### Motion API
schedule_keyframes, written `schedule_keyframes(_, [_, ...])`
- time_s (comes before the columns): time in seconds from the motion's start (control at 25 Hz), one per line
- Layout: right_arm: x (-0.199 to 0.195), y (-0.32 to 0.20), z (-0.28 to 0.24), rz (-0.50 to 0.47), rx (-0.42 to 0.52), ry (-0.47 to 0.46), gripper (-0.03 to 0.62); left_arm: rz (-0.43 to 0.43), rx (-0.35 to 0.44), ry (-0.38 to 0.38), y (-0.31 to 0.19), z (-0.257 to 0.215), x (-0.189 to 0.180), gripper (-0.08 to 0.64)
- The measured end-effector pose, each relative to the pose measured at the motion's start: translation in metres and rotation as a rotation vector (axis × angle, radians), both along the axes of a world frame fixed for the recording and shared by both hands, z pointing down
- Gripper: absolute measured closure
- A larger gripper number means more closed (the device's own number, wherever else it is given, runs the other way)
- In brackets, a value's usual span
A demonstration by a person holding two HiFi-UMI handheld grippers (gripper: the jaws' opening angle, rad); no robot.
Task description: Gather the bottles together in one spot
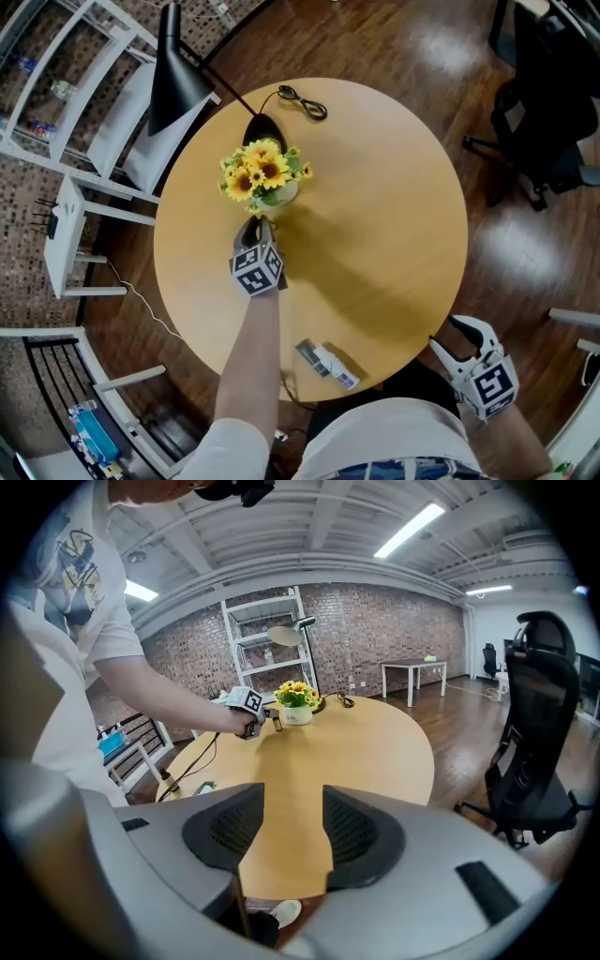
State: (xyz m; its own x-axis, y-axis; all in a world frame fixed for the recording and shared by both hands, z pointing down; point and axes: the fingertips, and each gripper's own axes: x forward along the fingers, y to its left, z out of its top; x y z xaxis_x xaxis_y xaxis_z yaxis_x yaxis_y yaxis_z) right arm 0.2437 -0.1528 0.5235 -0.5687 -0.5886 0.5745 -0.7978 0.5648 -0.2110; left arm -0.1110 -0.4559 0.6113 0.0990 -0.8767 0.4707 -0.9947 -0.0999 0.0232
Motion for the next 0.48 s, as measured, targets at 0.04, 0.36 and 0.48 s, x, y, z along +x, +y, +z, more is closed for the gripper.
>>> schedule_keyframes(0.04, [-0.002,-0.001,-0.001,-0.005,0.004,-0.002,0.37,0.004,-0.004,-0.005,0.001,0.0,0.0,0.483])
schedule_keyframes(0.36, [-0.015,-0.001,-0.004,-0.017,0.018,-0.004,0.37,0.042,-0.003,-0.001,0.007,-0.011,-0.001,0.388])
schedule_keyframes(0.48, [-0.021,0.002,-0.008,-0.033,0.028,-0.007,0.37,0.015,0.025,0.013,0.016,-0.029,-0.008,0.388])
